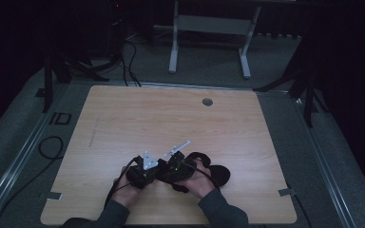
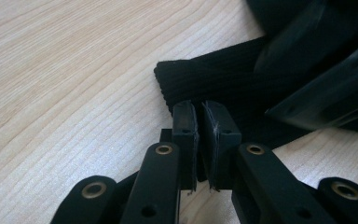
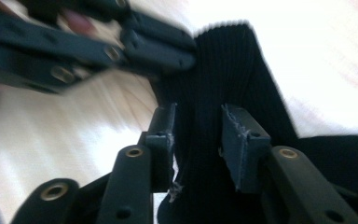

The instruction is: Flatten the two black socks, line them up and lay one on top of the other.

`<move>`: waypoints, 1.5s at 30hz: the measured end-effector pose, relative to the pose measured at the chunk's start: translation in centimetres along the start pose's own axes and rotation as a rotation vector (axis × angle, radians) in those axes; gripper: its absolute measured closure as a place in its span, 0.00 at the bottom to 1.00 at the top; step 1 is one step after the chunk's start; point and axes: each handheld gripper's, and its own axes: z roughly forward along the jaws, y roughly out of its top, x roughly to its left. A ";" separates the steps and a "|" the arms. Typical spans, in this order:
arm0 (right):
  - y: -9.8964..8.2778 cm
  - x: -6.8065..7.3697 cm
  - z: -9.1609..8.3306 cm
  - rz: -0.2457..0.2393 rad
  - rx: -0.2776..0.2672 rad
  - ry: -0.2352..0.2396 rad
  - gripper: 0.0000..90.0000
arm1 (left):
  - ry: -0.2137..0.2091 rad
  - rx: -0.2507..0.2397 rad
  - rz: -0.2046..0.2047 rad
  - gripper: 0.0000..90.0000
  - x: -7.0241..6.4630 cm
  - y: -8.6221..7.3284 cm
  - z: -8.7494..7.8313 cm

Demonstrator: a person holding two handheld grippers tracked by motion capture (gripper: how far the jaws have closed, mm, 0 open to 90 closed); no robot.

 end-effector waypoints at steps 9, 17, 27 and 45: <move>0.0 -4.1 -5.3 0.038 -0.078 -0.174 0.68 | -0.012 0.003 0.006 0.94 0.1 0.0 0.0; -2.3 -7.6 -6.4 0.090 -0.054 -0.285 0.68 | -0.012 0.006 0.009 0.94 0.1 0.0 0.0; -3.6 -10.8 -3.7 0.178 -0.037 -0.257 0.64 | -0.004 0.000 0.010 0.94 -0.1 -0.1 0.0; -3.3 -10.5 -2.4 0.188 0.001 -0.218 0.92 | -0.001 -0.008 0.000 0.94 -0.3 -0.4 -0.1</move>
